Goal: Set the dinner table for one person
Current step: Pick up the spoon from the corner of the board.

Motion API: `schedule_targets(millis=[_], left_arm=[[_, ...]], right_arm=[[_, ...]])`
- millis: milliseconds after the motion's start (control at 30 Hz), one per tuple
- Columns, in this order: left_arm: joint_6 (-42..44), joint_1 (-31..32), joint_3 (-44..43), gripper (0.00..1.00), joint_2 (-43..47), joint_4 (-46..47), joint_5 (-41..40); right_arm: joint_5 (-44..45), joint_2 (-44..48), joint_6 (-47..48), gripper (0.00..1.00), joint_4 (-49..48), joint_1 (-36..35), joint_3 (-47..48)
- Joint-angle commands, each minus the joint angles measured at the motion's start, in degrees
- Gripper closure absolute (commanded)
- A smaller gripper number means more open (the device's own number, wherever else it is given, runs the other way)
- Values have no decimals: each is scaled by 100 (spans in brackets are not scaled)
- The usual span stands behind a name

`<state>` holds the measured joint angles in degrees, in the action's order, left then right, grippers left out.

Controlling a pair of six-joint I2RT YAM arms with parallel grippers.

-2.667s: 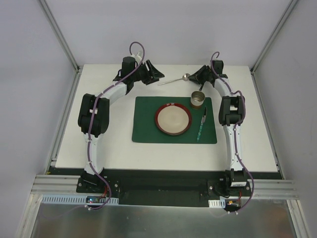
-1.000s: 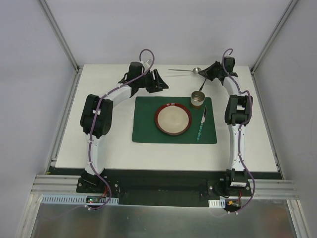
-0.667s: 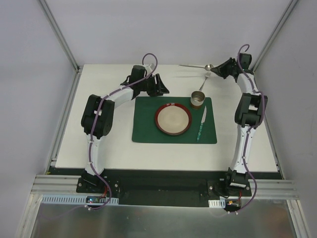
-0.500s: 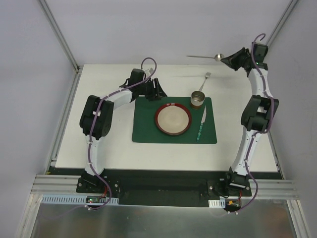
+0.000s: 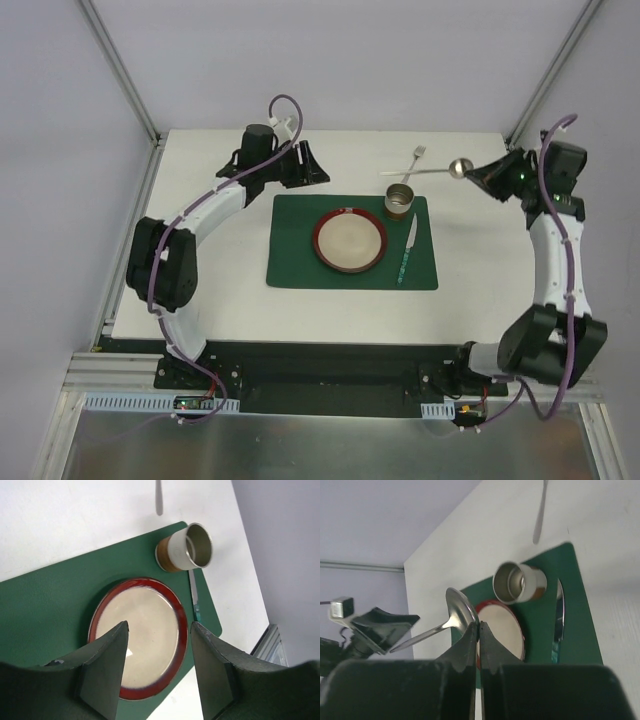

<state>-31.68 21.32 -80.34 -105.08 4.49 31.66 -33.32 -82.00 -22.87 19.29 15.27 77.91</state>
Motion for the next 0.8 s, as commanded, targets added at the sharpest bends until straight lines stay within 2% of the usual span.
schedule_targets(millis=[0,33,167,233,267,433,500,567,667,767], left_arm=[[426,-101,158,48,812,-211,-143],[496,-128,185,48,900,-255,-169],[610,-163,299,48,1436,-423,-257],[593,-163,387,47,1586,-423,-169],[567,-163,439,47,1709,-423,-56],[557,-76,948,47,2105,-423,235],[645,82,1125,46,2333,-423,192],[952,258,1187,45,2413,-870,252],[1479,767,1038,45,2317,-1659,209],[1709,1312,1107,45,2220,-1890,384]], right_arm=[[141,1585,239,99,127,47,-1372],[168,1851,274,99,197,47,-1862],[194,2916,564,99,924,47,-2787],[316,3442,862,99,1242,46,-2974],[378,3575,985,99,1627,38,-3062],[406,4112,1399,99,2263,47,-3369],[318,4306,1443,99,2369,38,-3632],[256,4350,1548,99,2526,20,-3773],[229,4508,1593,99,2649,-128,-4011],[431,4736,1680,99,2834,-208,-4152]])
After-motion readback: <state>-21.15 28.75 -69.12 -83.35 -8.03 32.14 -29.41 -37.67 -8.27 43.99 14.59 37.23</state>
